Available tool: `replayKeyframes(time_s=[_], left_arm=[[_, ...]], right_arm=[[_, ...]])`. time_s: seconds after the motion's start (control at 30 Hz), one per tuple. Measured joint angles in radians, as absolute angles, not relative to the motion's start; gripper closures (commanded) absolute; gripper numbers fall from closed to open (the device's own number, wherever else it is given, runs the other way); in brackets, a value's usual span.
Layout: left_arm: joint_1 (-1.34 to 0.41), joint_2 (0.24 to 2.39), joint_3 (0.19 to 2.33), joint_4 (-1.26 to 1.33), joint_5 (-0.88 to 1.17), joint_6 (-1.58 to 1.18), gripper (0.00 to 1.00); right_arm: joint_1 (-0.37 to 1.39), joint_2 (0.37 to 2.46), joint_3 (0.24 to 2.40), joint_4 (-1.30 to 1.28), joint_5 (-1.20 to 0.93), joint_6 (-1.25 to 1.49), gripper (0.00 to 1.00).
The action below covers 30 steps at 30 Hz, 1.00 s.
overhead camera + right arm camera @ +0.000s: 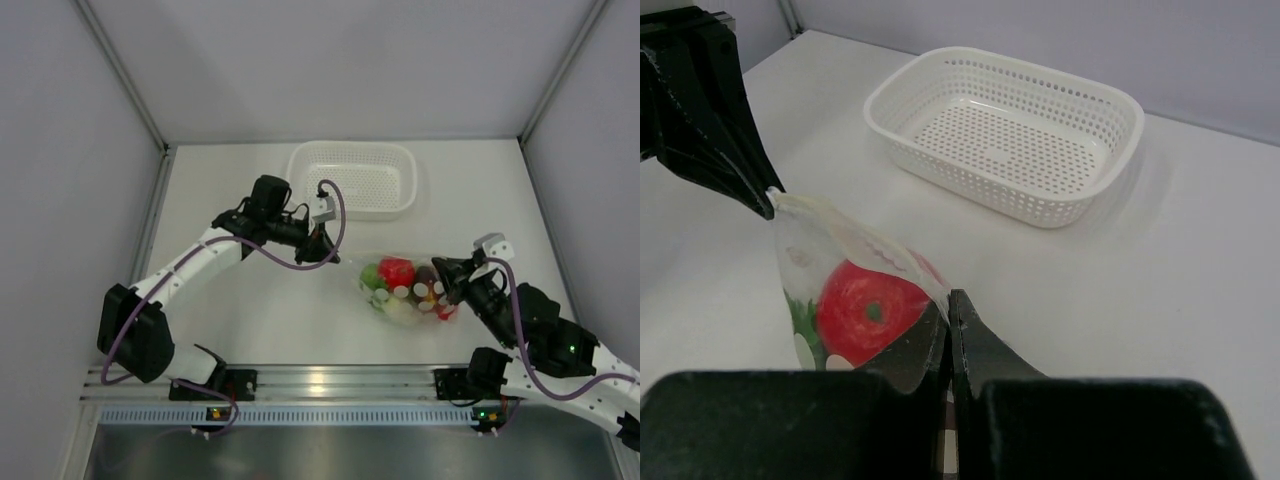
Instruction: Open the zip-top bag and remove the fake food
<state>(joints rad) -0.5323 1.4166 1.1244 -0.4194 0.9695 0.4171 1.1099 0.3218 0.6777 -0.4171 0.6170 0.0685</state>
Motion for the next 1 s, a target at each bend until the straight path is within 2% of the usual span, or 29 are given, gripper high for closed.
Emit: replayKeyframes(time_s=[0.17,0.2,0.3,0.33,0.37,0.43,0.5,0.53,0.67,0.83,0.97,1.0], left_arm=[[-0.53,1.417,1.116,-0.419,0.963,0.41,1.0],[-0.529,1.417,1.117,-0.419,0.961,0.405,0.97],[-0.525,1.417,1.117,-0.419,0.967,0.392,0.7],[-0.524,1.417,1.117,-0.42,0.973,0.389,0.47],[-0.522,1.417,1.117,-0.421,0.978,0.386,0.36],[-0.522,1.417,1.122,-0.433,0.98,0.365,0.22],[-0.529,1.417,1.146,-0.445,0.977,0.348,0.16],[-0.537,1.419,1.168,-0.45,0.973,0.343,0.01],[-0.598,1.435,1.295,-0.431,0.937,0.324,0.02],[-0.644,1.459,1.35,-0.313,0.932,0.28,0.04],[-0.648,1.496,1.357,-0.289,0.956,0.263,0.13],[-0.652,1.499,1.356,-0.287,0.954,0.262,0.19]], right_arm=[[1.11,0.324,0.688,-0.42,0.628,0.076,1.0],[1.11,0.324,0.688,-0.42,0.63,0.076,1.0],[1.11,0.323,0.688,-0.419,0.619,0.074,1.0],[1.11,0.321,0.688,-0.419,0.609,0.072,1.0],[1.11,0.317,0.688,-0.418,0.598,0.071,1.0],[1.11,0.301,0.686,-0.413,0.566,0.067,1.0],[1.109,0.282,0.683,-0.408,0.522,0.058,1.0],[1.109,0.274,0.681,-0.407,0.502,0.053,1.0],[1.108,0.272,0.681,-0.41,0.414,0.033,1.0],[1.108,0.302,0.681,-0.413,0.356,0.022,1.0],[1.108,0.311,0.681,-0.413,0.346,0.019,1.0],[1.108,0.311,0.681,-0.413,0.346,0.019,1.0]])
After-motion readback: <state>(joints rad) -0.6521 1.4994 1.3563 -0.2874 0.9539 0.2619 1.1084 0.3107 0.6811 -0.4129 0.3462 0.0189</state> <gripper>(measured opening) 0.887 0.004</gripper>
